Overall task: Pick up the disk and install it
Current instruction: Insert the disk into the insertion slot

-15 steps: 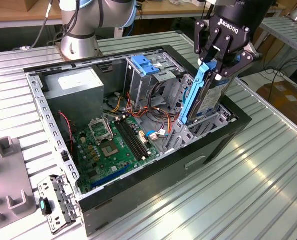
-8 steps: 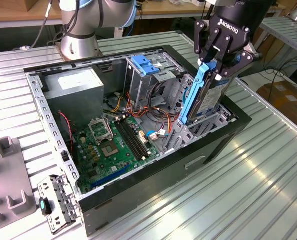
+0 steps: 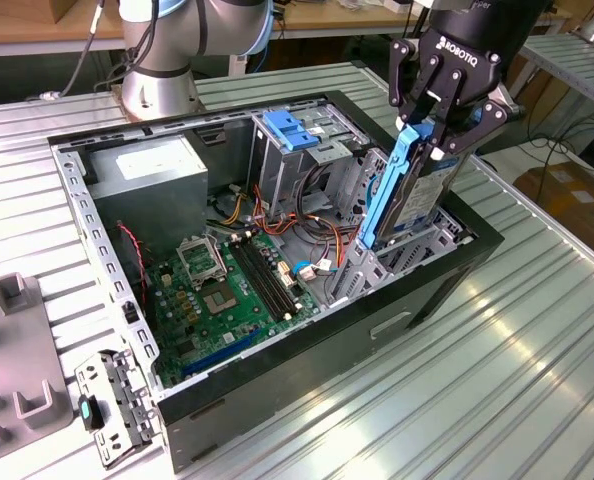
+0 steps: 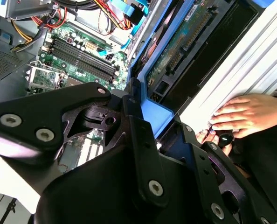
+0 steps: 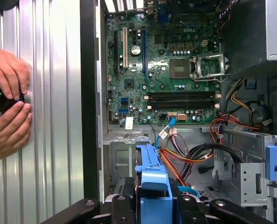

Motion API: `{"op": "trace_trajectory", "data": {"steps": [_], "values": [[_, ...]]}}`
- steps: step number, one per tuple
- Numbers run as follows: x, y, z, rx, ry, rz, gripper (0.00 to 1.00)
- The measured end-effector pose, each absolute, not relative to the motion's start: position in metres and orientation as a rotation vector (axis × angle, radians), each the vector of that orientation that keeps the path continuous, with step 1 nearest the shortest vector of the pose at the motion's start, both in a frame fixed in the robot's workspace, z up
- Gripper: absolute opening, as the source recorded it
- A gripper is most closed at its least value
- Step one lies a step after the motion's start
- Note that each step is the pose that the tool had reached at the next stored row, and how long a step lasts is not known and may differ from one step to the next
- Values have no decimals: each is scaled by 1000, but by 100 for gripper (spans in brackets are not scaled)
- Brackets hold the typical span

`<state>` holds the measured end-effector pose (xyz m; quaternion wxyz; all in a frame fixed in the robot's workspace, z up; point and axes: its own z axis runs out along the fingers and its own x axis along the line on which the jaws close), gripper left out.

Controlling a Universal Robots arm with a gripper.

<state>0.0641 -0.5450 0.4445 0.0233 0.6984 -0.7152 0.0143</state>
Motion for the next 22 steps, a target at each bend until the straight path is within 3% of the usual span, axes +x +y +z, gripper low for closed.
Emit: {"op": "trace_trajectory", "data": {"steps": [9,11,12,16,22], "values": [[64,-545,445,2163,-2214,43,37],[64,-545,445,2163,-2214,43,38],[64,-545,445,2163,-2214,43,44],[64,-545,444,2163,-2215,43,44],[64,-545,427,2163,-2215,44,44]]}}
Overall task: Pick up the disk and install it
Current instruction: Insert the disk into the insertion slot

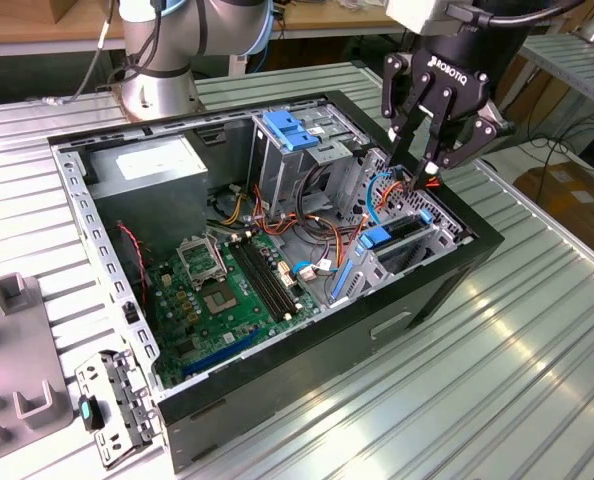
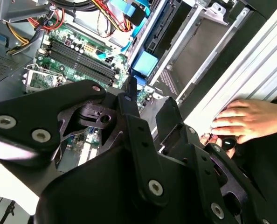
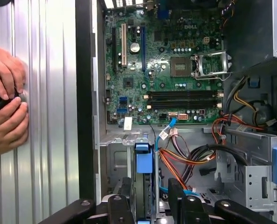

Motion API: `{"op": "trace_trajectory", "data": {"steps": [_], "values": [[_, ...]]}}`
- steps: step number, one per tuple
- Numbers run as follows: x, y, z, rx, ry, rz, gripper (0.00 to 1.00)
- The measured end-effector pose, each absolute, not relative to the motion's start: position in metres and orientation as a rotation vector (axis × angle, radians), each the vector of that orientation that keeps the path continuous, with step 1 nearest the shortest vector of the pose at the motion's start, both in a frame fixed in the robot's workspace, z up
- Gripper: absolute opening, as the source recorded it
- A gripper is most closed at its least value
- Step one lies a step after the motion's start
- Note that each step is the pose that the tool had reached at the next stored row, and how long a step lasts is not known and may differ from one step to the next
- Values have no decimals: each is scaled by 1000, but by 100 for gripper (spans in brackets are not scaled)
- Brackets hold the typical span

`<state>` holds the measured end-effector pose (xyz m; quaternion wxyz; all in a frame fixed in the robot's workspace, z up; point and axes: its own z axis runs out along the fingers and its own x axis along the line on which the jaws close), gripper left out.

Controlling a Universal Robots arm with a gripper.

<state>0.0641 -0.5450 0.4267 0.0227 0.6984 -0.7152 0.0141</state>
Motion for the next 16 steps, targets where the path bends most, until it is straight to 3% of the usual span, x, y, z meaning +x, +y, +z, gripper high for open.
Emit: {"op": "trace_trajectory", "data": {"steps": [3,8,16], "values": [[65,-545,419,2163,-2215,44,43],[67,-545,406,2163,-2215,44,11],[70,-548,389,2163,-2215,44,11]]}}
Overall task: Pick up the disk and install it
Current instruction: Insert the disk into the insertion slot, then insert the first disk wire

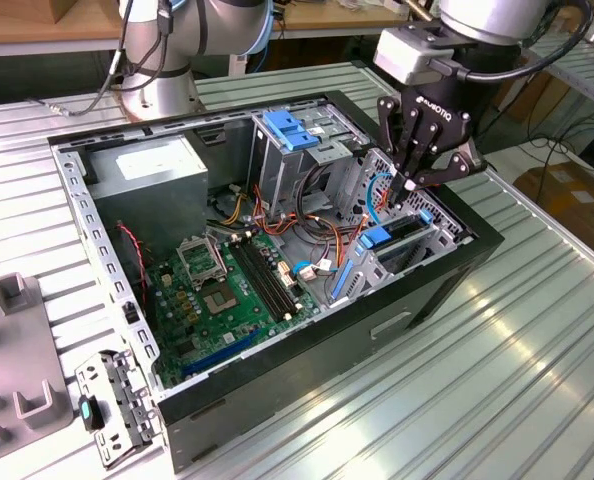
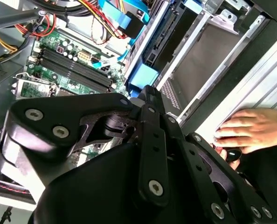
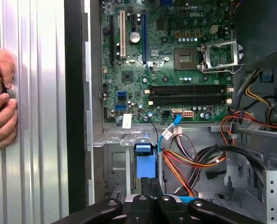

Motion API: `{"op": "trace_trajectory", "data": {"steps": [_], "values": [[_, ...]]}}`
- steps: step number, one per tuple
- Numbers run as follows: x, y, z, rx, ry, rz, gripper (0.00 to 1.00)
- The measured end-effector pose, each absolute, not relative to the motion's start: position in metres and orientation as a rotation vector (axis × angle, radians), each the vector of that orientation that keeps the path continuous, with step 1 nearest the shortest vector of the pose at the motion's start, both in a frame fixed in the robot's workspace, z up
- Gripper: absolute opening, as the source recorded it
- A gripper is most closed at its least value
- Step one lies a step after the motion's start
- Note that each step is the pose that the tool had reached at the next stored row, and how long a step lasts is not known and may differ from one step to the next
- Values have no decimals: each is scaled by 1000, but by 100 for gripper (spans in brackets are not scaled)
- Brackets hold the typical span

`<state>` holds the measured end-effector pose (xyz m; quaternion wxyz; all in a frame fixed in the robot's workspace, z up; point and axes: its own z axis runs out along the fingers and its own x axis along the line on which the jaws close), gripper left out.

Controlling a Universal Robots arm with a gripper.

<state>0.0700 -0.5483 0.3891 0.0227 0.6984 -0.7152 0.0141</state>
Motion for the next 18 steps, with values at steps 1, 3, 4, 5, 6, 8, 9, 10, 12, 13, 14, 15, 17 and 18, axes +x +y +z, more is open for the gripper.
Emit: {"op": "trace_trajectory", "data": {"steps": [1,3,4,5,6,8,9,10,12,13,14,15,17,18], "values": [[70,-549,385,2163,-2215,44,11],[70,-549,384,2163,-2215,44,11],[70,-549,384,2163,-2215,44,11],[70,-549,384,2163,-2215,44,11],[70,-549,384,2163,-2215,44,11],[70,-549,384,2163,-2215,44,11],[70,-549,384,2163,-2215,44,11],[70,-549,384,2163,-2215,44,11],[70,-549,384,2163,-2215,44,11],[70,-549,384,2163,-2215,44,11],[70,-549,384,2163,-2215,44,11],[71,-549,384,2163,-2215,44,11],[73,-549,384,2163,-2215,44,11],[75,-549,384,2163,-2215,44,11]]}}
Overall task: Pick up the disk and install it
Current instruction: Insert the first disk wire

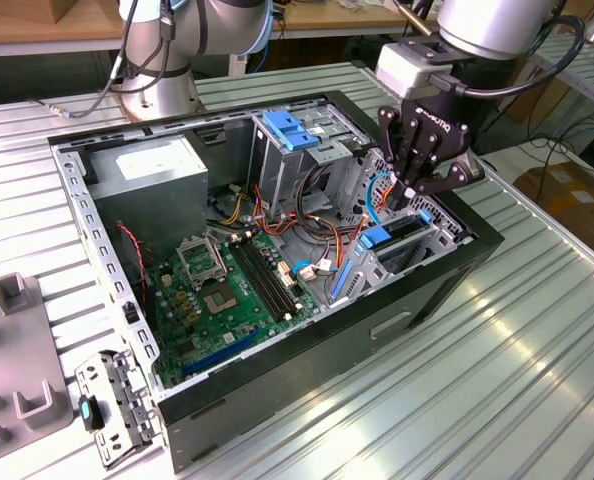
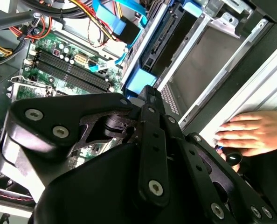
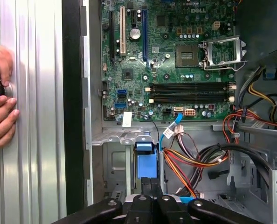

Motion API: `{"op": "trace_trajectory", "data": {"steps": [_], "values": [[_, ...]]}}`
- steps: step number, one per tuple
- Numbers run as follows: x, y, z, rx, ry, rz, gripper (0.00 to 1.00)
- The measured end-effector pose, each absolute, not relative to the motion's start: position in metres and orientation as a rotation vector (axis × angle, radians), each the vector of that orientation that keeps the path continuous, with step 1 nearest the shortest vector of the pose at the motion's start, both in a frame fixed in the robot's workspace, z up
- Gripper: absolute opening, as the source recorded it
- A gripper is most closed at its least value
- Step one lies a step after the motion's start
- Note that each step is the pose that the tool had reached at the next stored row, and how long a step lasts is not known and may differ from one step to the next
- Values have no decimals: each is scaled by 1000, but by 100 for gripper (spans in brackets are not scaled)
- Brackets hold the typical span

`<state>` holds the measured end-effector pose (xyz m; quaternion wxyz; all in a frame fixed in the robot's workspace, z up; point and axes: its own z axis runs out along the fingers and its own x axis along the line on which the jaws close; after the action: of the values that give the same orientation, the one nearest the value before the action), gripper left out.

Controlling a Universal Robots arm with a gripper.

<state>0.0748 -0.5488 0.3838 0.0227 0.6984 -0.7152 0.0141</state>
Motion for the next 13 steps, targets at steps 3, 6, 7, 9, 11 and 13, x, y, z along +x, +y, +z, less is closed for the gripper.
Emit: {"op": "trace_trajectory", "data": {"steps": [3,6,7,9,11,13], "values": [[81,-549,384,2163,-2215,44,11],[83,-549,384,2165,-2213,44,11],[83,-549,384,2175,-2202,44,11],[83,-549,384,2223,-2156,46,11],[83,-549,384,2256,-2122,47,11],[83,-549,384,2289,-2086,48,11]]}}
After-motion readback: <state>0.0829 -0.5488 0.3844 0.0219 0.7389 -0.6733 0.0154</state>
